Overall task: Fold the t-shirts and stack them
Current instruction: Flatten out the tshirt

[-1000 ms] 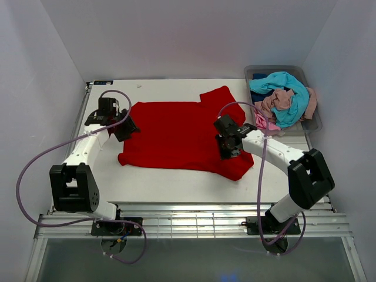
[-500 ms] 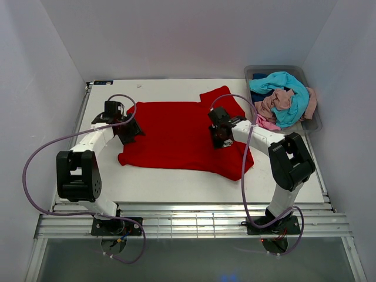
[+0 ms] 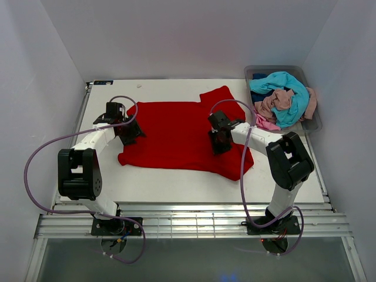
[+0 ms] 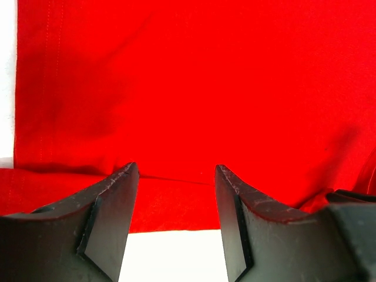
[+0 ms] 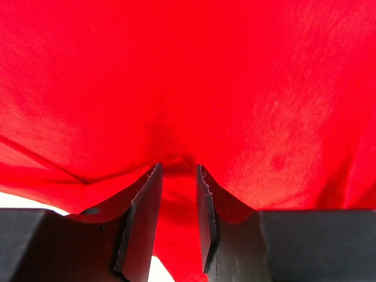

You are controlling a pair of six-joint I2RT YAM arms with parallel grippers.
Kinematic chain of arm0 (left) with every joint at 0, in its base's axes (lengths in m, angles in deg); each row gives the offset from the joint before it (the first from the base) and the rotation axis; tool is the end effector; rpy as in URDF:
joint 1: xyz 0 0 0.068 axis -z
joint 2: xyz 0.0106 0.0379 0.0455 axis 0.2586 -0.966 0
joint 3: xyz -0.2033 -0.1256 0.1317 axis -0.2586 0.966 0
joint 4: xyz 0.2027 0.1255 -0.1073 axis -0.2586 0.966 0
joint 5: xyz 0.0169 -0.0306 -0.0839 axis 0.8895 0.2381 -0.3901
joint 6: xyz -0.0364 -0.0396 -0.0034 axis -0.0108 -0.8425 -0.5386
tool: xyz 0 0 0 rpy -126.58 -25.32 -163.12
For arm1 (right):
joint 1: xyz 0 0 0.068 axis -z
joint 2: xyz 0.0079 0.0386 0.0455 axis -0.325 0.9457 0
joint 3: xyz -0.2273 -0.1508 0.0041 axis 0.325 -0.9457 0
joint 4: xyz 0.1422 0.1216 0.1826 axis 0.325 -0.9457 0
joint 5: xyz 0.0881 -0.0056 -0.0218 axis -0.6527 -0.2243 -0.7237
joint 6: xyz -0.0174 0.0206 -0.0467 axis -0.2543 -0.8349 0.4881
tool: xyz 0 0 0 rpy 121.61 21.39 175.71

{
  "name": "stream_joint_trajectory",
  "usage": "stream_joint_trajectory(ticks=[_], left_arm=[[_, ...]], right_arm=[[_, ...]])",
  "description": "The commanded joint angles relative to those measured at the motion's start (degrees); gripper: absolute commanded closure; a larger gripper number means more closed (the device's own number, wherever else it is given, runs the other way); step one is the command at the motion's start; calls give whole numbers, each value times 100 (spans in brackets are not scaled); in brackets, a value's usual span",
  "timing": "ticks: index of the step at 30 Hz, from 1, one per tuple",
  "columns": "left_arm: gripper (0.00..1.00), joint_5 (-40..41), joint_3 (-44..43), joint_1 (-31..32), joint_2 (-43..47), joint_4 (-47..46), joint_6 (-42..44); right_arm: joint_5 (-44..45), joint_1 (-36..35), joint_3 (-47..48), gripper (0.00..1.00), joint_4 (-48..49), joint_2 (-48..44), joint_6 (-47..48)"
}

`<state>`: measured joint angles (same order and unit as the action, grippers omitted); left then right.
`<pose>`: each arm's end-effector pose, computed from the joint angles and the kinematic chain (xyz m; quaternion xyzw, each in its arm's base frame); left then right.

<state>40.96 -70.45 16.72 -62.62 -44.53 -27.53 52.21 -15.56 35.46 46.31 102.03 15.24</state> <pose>0.3254 -0.0180 0.2075 -0.2100 0.9381 -0.1769 0.2113 0.3022 0.2025 0.1856 -0.1418 0.9619 0.0409 0.2300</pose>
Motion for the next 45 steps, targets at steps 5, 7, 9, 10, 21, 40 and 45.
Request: stream_joint_trajectory(ticks=[5,7,9,10,21,40,45], left_arm=[[35,-21,43,28,165,-111,5],[35,5,61,28,191,-102,5],[35,14,87,28,209,-111,14],[35,5,96,28,209,-111,14],[36,-39,210,28,192,-155,-57],[19,-13,386,37,754,-102,13],[19,14,421,28,798,-67,40]], right_arm=[[-195,7,-287,75,25,-52,-18],[-186,-2,-314,91,34,-104,-18],[-186,7,-305,92,16,-192,-27],[-195,7,-305,92,-10,-332,-36],[-275,-107,-402,92,-292,-1379,52],[-230,-37,117,58,148,-61,192],[-327,7,90,58,271,97,219]])
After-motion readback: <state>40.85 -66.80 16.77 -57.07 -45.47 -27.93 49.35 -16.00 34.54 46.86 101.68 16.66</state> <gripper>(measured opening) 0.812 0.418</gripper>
